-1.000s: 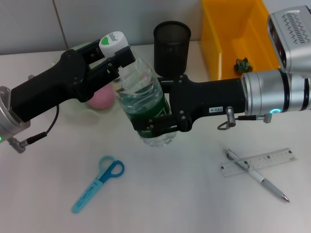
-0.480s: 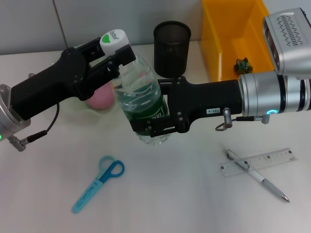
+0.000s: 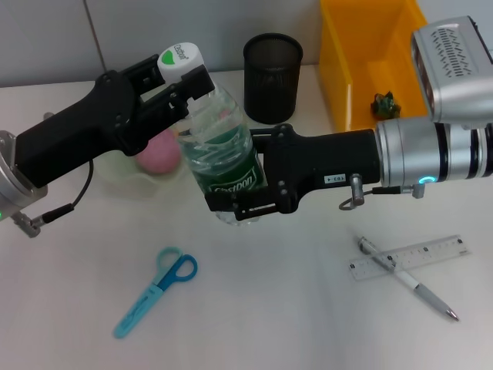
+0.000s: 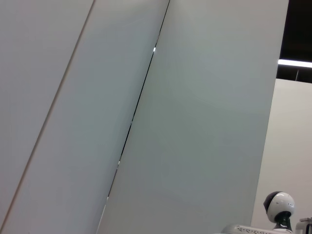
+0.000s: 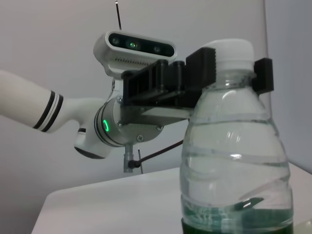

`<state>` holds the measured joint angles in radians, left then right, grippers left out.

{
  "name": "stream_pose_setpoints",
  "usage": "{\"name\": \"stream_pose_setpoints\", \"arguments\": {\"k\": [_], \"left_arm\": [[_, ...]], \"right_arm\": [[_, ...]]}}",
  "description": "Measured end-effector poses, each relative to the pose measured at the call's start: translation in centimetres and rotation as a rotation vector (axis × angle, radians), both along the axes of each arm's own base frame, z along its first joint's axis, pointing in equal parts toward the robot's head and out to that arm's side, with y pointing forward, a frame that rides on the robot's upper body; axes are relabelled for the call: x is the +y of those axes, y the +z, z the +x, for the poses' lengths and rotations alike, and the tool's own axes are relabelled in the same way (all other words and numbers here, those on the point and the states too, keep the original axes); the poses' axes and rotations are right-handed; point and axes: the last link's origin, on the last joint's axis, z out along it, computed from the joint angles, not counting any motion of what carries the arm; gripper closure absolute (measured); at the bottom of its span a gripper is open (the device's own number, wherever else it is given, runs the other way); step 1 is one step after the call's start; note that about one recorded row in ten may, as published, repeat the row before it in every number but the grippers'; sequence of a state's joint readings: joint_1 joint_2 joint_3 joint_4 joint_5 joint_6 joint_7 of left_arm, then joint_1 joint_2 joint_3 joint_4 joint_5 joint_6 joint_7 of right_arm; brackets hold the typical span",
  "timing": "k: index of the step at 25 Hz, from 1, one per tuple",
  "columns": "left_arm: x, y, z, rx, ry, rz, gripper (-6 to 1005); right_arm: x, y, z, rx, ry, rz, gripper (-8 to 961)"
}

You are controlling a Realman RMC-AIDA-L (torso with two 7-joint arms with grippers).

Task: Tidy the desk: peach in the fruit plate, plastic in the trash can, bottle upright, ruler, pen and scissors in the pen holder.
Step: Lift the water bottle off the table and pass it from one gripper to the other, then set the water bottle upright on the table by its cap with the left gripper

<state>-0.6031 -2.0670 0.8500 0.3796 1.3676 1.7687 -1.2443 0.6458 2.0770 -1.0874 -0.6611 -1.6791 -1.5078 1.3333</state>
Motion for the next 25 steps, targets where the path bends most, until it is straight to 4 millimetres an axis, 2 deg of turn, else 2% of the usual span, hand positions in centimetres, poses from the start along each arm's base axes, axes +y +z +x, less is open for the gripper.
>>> {"name": "stream_pose_setpoints", "arguments": {"k": [25], "left_arm": [[0.13, 0.27, 0.06, -0.013, 0.003, 0.013, 564]], "right_arm": [[-0.31, -0.86, 0.41, -0.029, -0.011, -0.013, 193]]}}
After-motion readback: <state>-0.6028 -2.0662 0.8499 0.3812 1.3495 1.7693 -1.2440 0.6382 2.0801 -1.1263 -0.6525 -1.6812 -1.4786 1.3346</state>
